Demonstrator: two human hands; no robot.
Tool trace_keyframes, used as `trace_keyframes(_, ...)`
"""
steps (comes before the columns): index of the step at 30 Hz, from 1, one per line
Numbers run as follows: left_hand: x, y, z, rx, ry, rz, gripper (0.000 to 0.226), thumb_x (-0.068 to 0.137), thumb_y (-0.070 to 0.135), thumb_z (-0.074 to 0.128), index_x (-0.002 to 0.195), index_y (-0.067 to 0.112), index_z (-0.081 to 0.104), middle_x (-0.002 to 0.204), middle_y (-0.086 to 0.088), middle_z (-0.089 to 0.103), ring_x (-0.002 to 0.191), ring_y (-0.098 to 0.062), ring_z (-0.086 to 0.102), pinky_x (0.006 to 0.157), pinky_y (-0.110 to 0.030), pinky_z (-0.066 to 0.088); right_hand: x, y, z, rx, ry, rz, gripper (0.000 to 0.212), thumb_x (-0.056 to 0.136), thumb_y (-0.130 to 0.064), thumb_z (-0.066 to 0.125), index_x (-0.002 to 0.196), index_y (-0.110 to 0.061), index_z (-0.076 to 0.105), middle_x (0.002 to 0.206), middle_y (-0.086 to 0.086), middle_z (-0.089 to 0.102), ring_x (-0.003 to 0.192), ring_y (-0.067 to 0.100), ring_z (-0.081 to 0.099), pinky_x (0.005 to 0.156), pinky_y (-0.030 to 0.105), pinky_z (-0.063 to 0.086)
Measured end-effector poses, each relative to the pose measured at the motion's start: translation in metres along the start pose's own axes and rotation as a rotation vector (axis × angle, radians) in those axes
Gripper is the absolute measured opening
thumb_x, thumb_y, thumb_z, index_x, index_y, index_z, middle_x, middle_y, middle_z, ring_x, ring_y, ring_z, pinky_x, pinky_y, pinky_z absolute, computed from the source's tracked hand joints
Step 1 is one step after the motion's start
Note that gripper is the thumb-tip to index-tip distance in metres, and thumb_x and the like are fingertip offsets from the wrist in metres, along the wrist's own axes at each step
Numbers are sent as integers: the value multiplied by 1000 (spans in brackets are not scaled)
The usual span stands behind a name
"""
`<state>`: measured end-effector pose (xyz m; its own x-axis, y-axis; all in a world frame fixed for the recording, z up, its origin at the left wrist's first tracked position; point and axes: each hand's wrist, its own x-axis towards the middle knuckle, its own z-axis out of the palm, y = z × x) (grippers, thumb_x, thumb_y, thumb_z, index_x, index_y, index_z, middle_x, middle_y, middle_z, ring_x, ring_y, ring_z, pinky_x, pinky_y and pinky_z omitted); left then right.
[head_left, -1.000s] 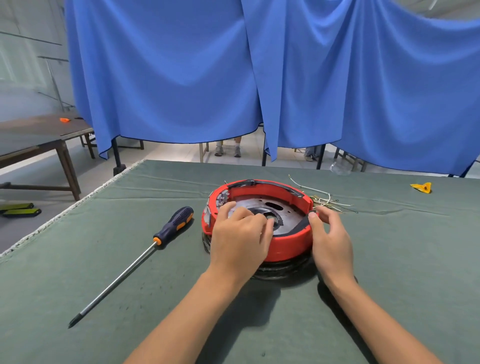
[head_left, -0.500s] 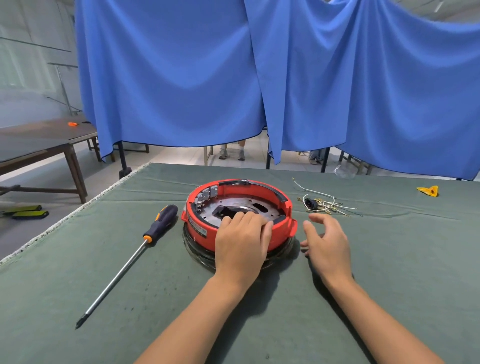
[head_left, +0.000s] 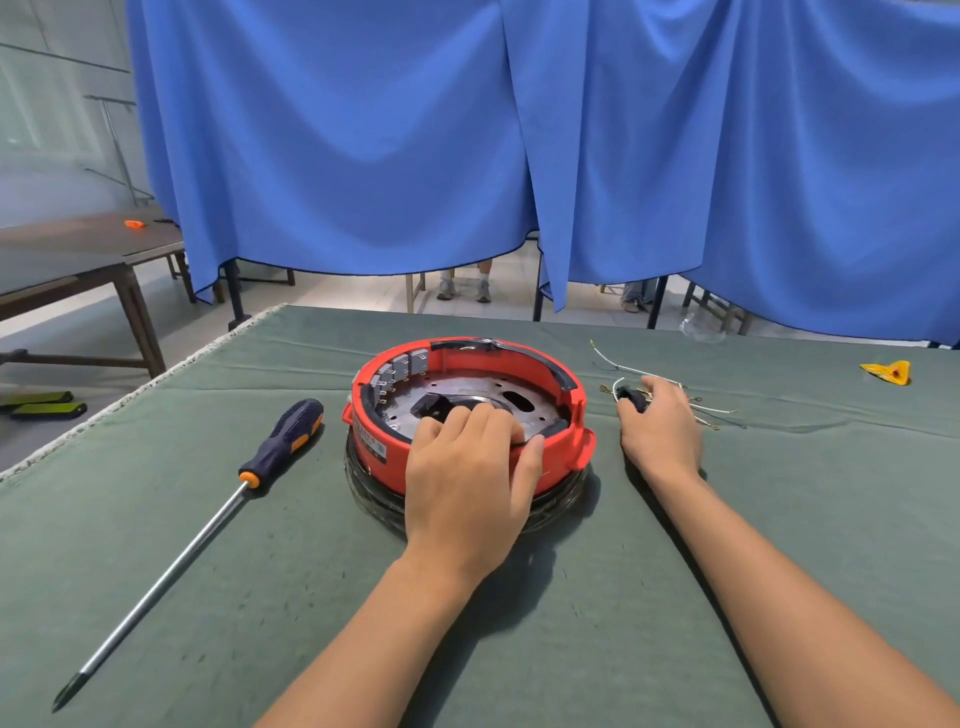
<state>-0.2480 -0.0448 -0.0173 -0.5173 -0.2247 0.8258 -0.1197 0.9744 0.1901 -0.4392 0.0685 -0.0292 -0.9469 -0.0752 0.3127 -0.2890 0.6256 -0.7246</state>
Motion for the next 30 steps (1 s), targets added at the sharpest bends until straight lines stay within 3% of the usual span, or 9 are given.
trace_keyframes(6,9,-6,10,-1,1,7,30,90,35,48,73,14,63,70,3,62,64,-22,56,64,-37,42,26,4,13,-126,-21,25,43,94,-26,50,136,-16,49,136,10,53,121,32,51,94,38,41)
trace_keyframes(9,10,-7,12,-4,3,10,30,89,35,47,73,14,63,68,3,62,63,-22,57,63,-37,44,31,5,14,-139,0,59,35,92,-18,51,127,-18,57,131,11,54,115,33,54,91,37,42)
trace_keyframes(13,9,-6,11,-8,0,11,30,89,35,47,74,15,63,68,4,63,62,-21,57,64,-38,41,22,2,13,-194,-17,-82,30,87,-10,52,107,-23,70,120,10,59,104,34,59,81,35,44)
trace_keyframes(16,9,-7,10,-20,-20,0,30,90,35,46,74,15,63,68,5,63,63,-20,57,66,-36,38,8,-1,6,23,22,-185,20,87,-12,55,96,-23,69,105,3,62,78,28,68,79,38,52)
trace_keyframes(19,9,-6,8,-36,-57,-24,31,90,37,45,75,16,63,68,5,63,64,-19,58,68,-34,37,-16,-4,-4,290,23,-169,18,90,-9,53,90,-24,62,95,0,64,51,16,67,58,43,57)
trace_keyframes(23,10,-3,2,-73,-89,-64,30,88,38,46,73,18,63,66,5,63,62,-18,58,69,-31,32,-52,-11,-13,532,-2,-38,21,89,-5,54,86,-24,63,90,-4,66,50,13,67,40,27,51)
trace_keyframes(27,8,-6,-7,-82,-96,-55,40,88,42,43,61,17,60,55,4,57,55,-19,53,65,-28,28,-84,-19,-29,665,8,64,17,88,-2,58,87,-18,64,83,-2,66,47,12,63,43,27,53)
trace_keyframes(30,6,-16,-14,-105,-78,-35,45,88,40,41,54,13,55,51,1,52,52,-21,48,61,-29,34,-104,-22,-43,769,-45,78,18,90,0,57,83,-16,63,83,4,66,49,16,64,43,27,52)
